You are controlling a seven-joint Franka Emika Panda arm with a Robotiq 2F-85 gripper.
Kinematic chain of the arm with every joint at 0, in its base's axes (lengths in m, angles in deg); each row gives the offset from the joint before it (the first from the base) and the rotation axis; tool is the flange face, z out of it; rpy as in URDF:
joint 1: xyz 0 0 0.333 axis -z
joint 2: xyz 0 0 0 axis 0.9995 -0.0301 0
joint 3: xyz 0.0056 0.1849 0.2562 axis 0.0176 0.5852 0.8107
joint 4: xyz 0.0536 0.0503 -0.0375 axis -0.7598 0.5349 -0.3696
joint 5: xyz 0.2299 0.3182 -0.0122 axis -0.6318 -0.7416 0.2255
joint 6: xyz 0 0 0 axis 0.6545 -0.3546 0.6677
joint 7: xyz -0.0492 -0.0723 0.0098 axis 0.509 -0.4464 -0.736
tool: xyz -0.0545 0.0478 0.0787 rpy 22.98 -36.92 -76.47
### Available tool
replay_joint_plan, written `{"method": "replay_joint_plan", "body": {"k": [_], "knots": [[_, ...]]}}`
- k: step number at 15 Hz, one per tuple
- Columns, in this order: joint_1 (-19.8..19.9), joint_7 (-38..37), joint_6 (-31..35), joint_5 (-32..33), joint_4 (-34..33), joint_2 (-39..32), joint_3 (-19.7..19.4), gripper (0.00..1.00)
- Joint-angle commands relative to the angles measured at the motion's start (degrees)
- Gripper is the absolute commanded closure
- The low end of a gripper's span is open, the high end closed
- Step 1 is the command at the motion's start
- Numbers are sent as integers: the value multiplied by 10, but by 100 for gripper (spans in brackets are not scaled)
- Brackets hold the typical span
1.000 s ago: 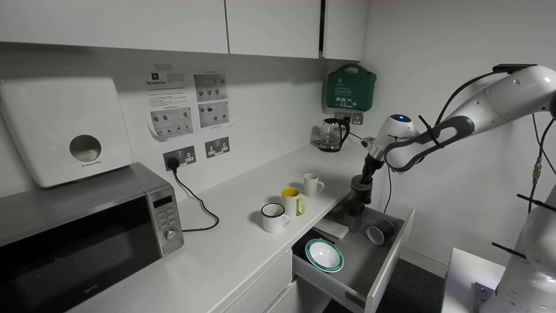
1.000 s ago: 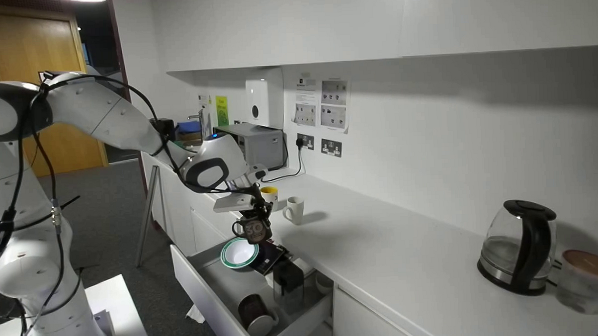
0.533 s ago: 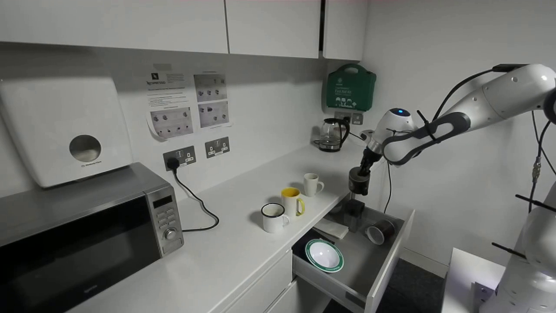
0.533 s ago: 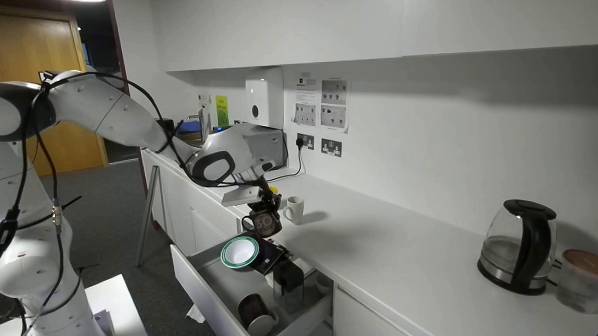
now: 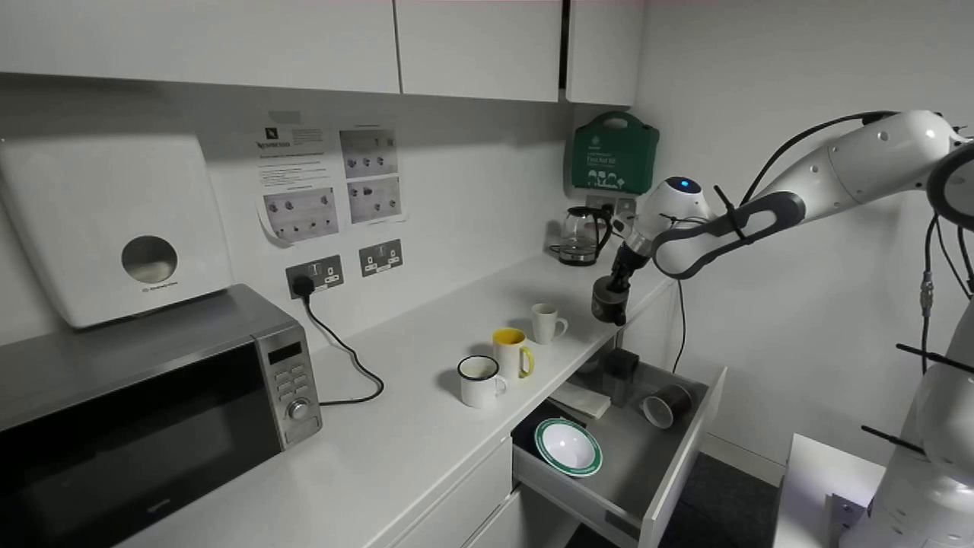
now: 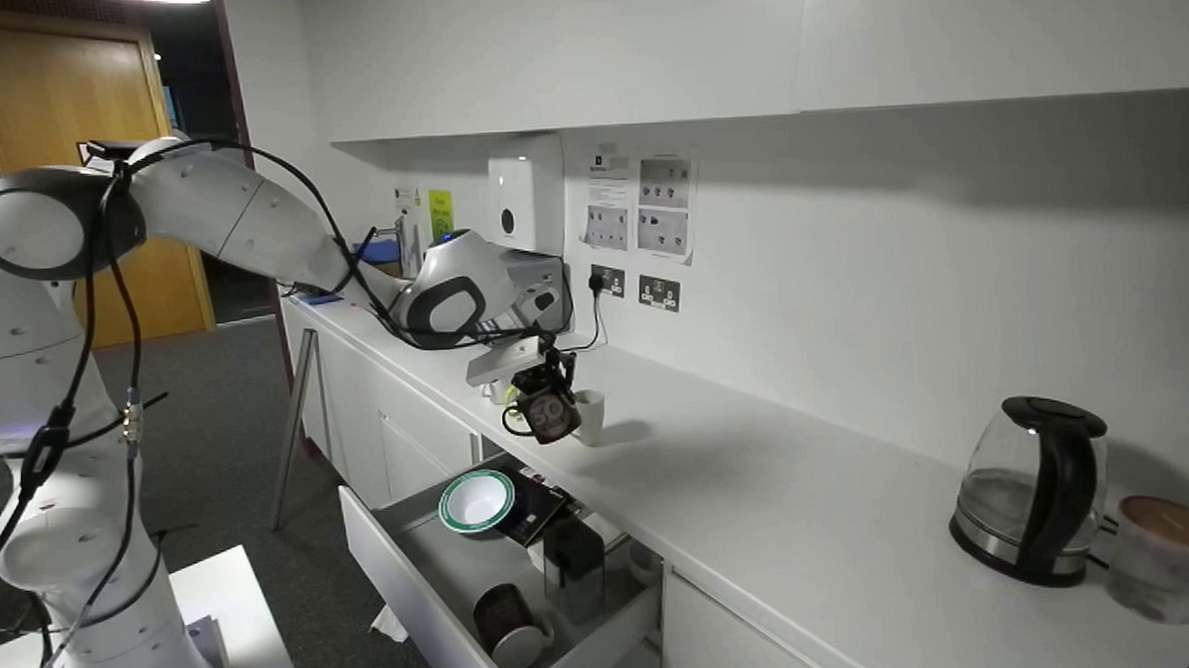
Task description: Take the black mug out of the open drawer
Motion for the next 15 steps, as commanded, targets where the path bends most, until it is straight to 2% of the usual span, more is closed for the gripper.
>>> {"method": "replay_joint_plan", "body": {"k": [1, 9, 15], "knots": [[-1, 48, 45, 12, -34, -27, 1, 97], [4, 115, 127, -2, -45, -74, 5, 97], [10, 157, 122, -25, -55, -96, 15, 97]]}}
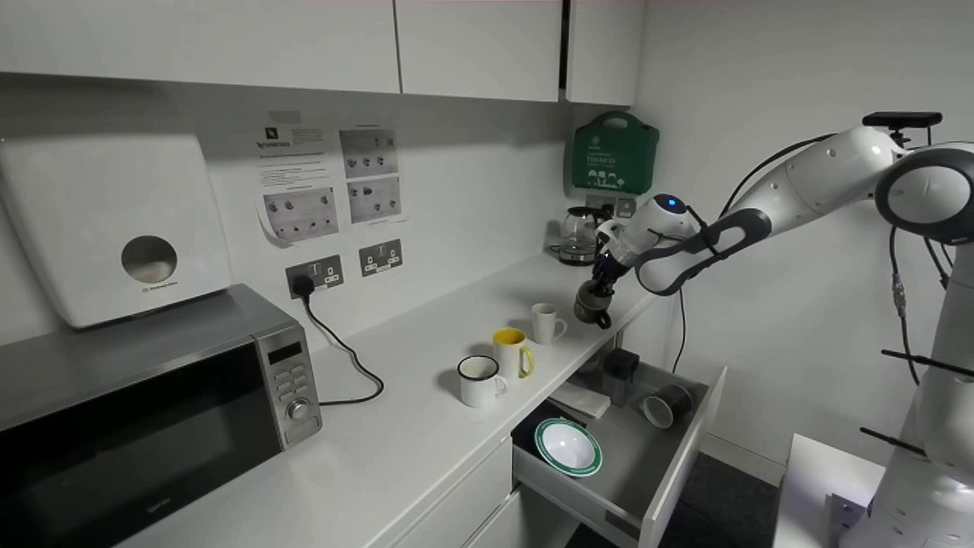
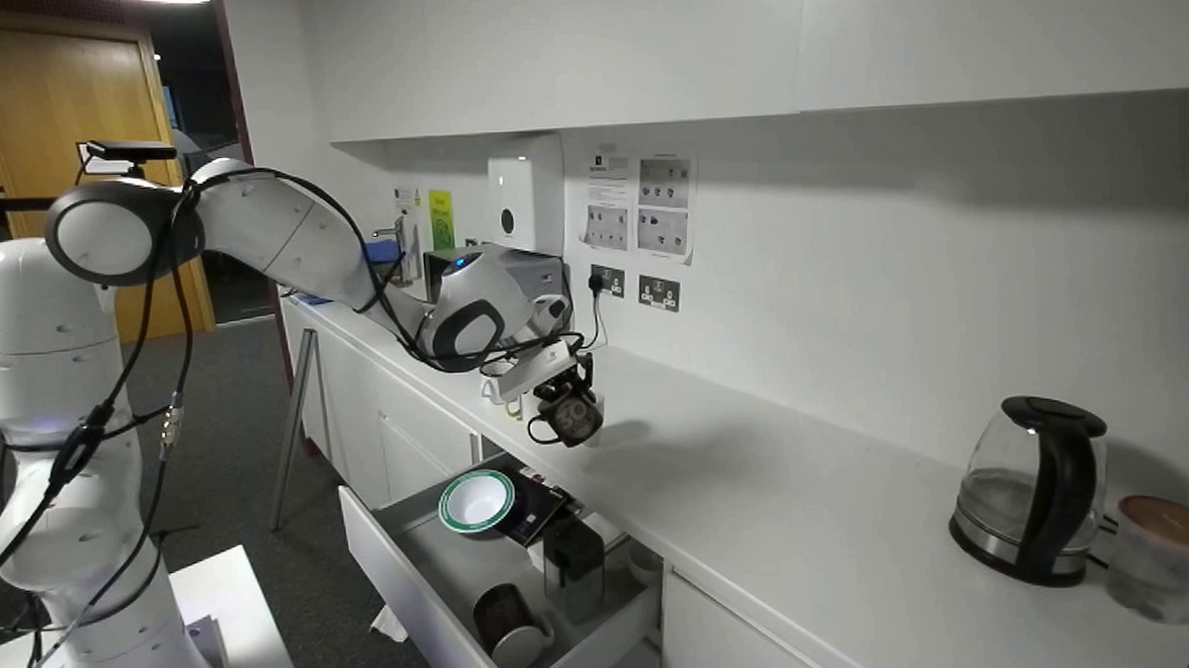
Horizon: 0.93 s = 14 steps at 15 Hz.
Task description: Take the black mug out of the open drawer
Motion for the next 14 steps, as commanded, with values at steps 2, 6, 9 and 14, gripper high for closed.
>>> {"method": "replay_joint_plan", "body": {"k": [2, 6, 9, 14], "knots": [[20, 98, -26, -76, -27, -13, 29, 97], [27, 145, -114, -150, -52, -18, 39, 97], [32, 144, -164, -155, -75, -24, 37, 97], [46, 159, -221, -177, -106, -36, 37, 97]]}}
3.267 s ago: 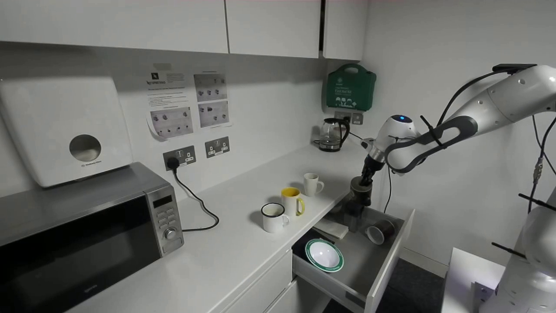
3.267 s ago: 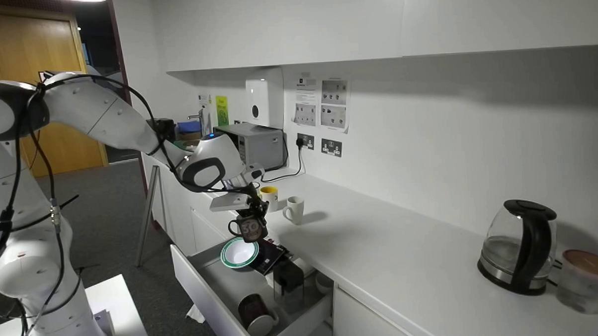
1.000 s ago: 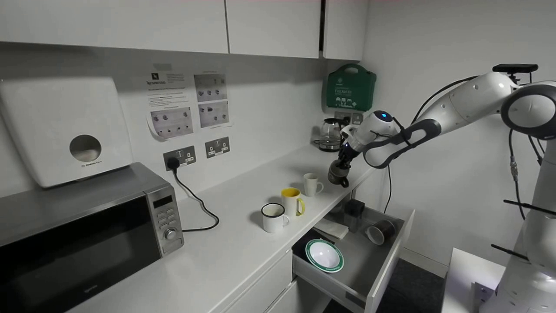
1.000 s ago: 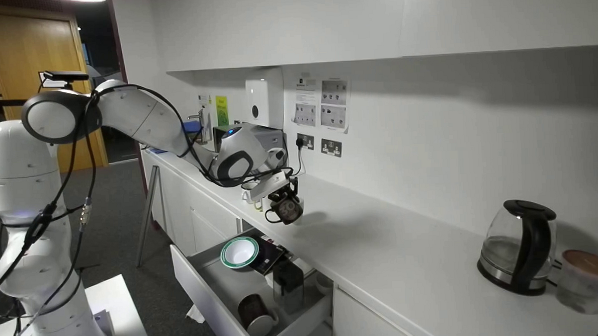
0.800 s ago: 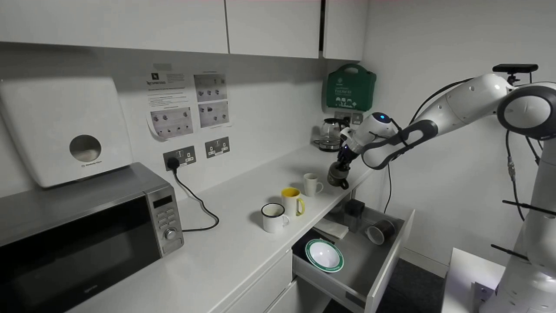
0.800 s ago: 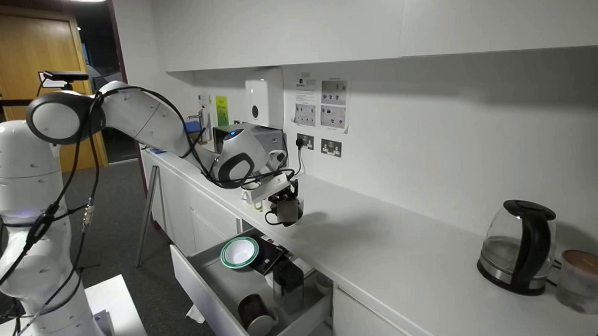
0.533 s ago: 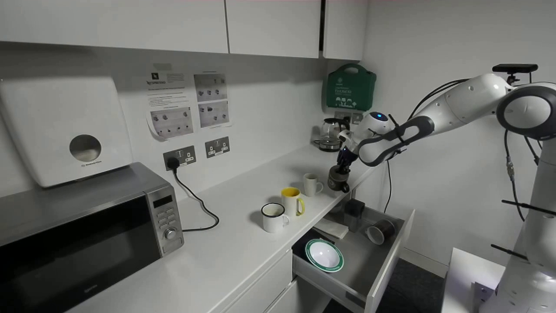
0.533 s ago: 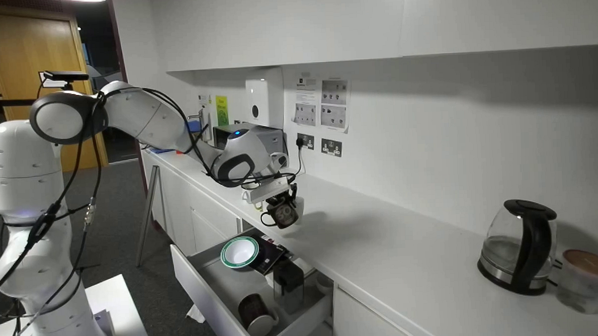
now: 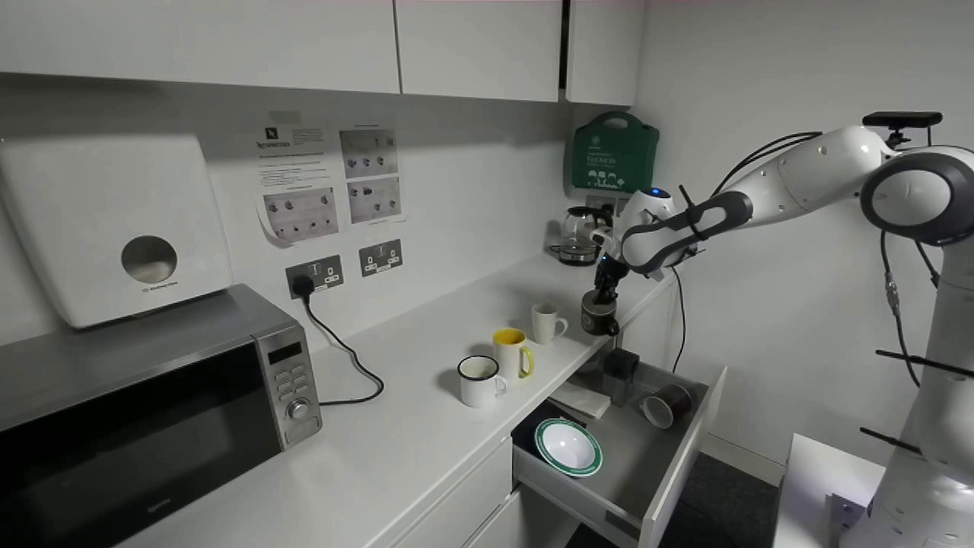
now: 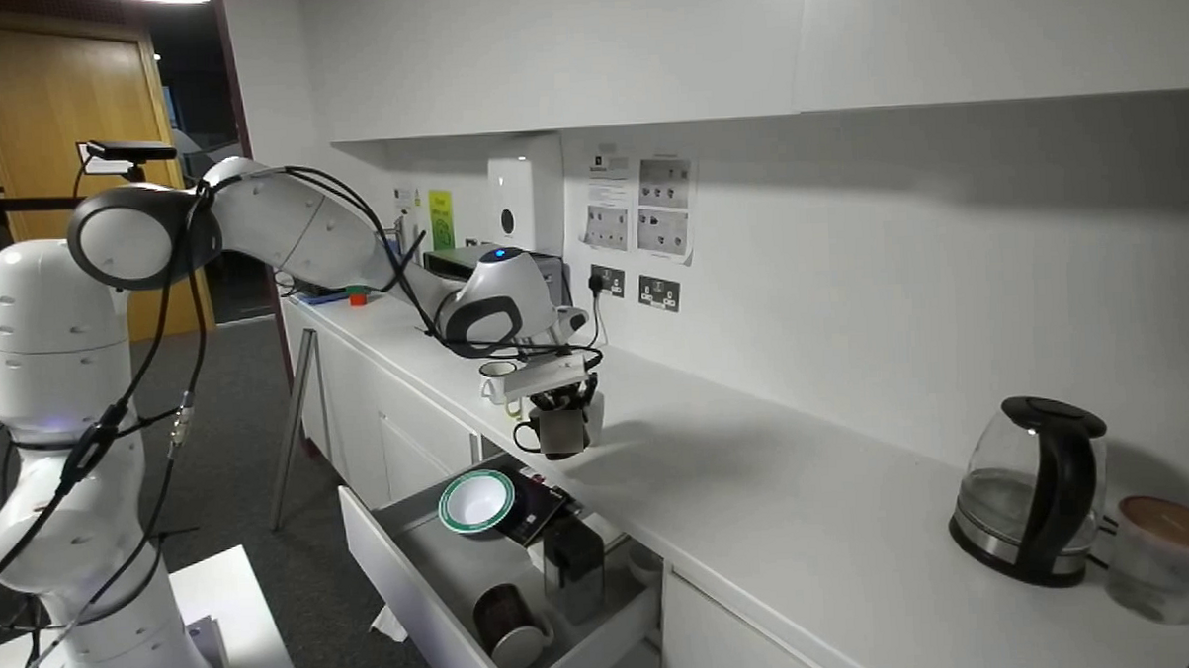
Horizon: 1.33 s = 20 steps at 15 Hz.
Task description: Take the black mug out of the open drawer
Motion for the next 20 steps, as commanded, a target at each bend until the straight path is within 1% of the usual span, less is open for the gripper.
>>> {"method": "replay_joint_plan", "body": {"k": [1, 3, 4, 5, 20], "knots": [[21, 51, -44, -34, -40, -12, 8, 97], [23, 48, -51, -33, -46, -17, 6, 97], [23, 35, -53, -24, -49, -20, 2, 97], [15, 11, -33, -12, -22, -12, 3, 89], [18, 11, -34, -12, -26, -18, 2, 89]]}}
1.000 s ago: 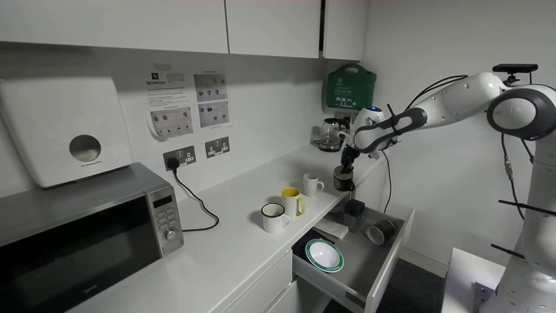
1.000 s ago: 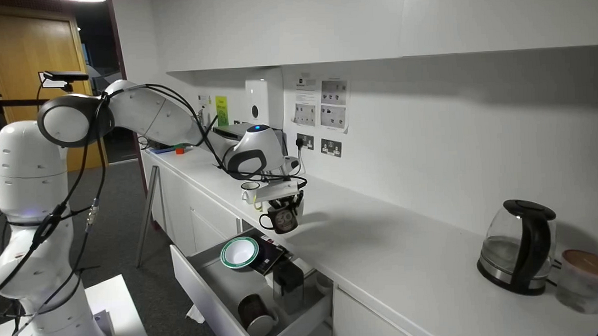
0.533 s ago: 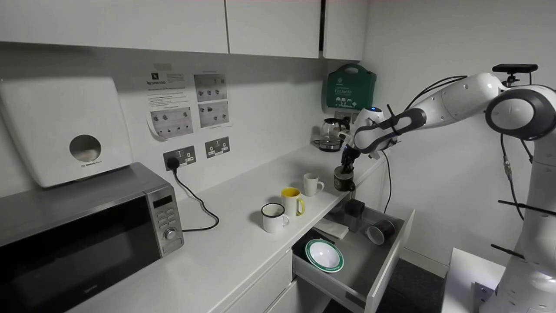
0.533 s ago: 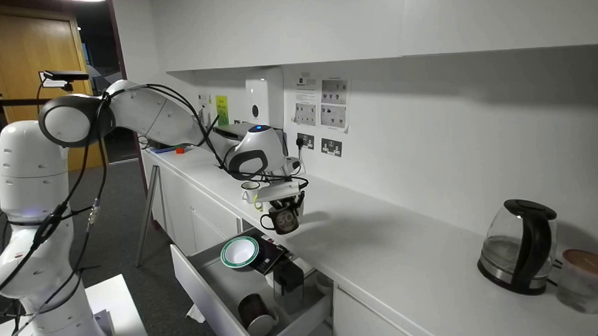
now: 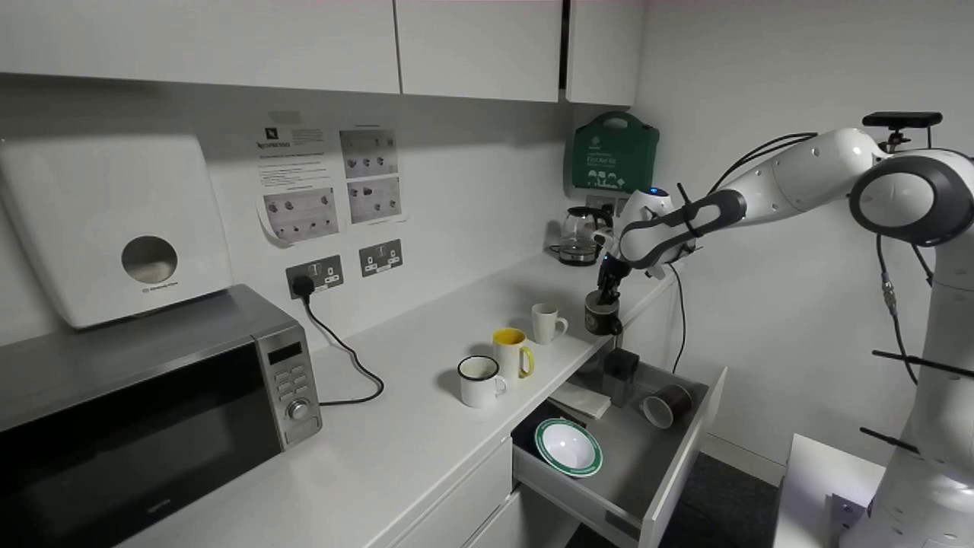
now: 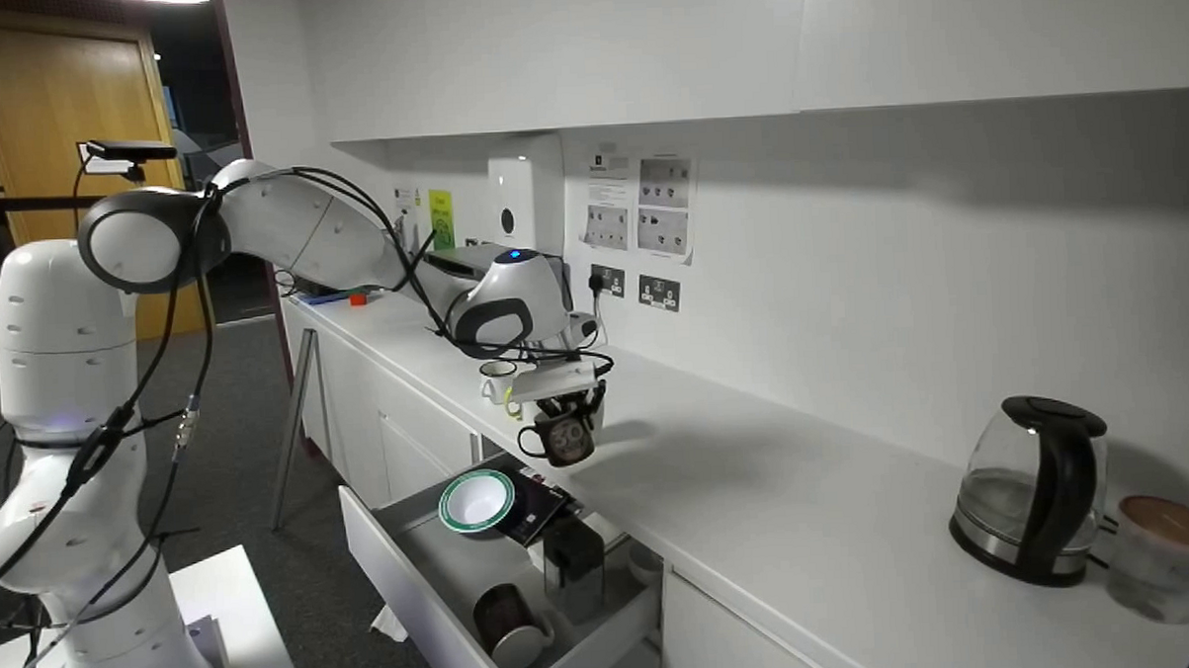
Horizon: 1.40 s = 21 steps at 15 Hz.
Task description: Take the black mug out of the open drawer
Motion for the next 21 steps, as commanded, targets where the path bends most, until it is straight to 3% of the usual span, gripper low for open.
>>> {"method": "replay_joint_plan", "body": {"k": [1, 19, 20, 21], "knots": [[3, -3, -1, 2, 0, 0, 3, 89], [3, -3, -1, 2, 0, 0, 3, 89], [2, -3, -1, 3, -1, 1, 4, 97], [2, -6, -1, 3, 0, 0, 3, 89]]}}
